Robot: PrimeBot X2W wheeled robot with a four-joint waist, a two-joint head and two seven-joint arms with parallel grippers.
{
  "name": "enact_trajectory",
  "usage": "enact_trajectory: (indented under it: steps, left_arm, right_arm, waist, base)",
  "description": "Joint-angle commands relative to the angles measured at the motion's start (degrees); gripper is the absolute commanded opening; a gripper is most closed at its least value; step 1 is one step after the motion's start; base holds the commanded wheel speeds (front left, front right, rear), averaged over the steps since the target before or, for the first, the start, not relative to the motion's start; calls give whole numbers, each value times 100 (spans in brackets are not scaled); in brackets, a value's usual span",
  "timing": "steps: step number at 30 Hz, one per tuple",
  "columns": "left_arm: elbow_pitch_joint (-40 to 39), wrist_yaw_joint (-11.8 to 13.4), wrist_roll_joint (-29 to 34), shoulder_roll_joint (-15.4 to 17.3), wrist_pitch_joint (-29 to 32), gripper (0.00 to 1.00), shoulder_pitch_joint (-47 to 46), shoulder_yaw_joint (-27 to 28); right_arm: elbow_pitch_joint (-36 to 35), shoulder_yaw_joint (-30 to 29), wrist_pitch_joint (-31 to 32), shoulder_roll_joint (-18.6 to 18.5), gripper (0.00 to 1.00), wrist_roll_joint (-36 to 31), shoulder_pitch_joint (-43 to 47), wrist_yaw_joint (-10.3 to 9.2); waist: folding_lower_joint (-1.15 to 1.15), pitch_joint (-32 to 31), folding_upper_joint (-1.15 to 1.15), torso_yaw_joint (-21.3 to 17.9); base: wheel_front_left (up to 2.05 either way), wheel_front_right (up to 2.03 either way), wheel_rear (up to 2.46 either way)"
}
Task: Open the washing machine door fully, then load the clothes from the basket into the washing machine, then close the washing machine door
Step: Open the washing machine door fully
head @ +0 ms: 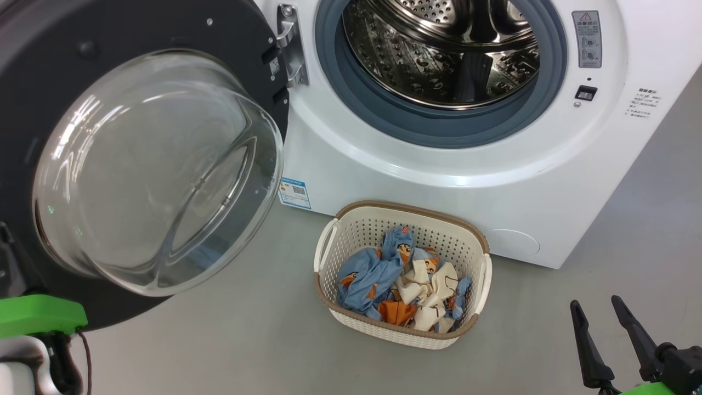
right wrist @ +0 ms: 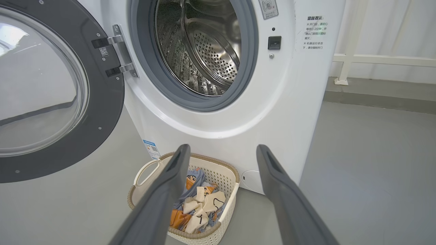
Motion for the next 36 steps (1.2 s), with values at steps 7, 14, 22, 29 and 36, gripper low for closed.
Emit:
enact_trajectory:
  steps: [7,14,22,29,36]
  left_arm:
    - [-1149,-100,151,-47,-22,100,409,-9]
    - [-1898,-186,216,-132,101,100,682,-314]
    - [-2610,-425,321,-247,233,100,1061,-982]
    - [-2569,-568,333,-294,249,100,1409,-1357]
    - [-2388,-656,282,-296,168,100,1747,-1458]
  right_arm:
    - [-143,90,-68,-43,100,-3,-84,52]
    - [-175,110,-68,-29,100,-3,-91,52]
    - [-242,163,-68,22,100,-10,-116,52]
    - [-362,212,-68,65,100,-41,-132,52]
    - [-426,259,-68,73,100,-54,-116,52]
  waist:
    - [0,-96,0,-93]
    - [0,-156,0,-289]
    - [0,-199,0,-691]
    - [0,-227,0,-1128]
    - [0,-256,0,-1510]
  base:
    - [0,0,0]
    - [0,0,0]
    - [0,0,0]
    - [0,0,0]
    - [0,0,0]
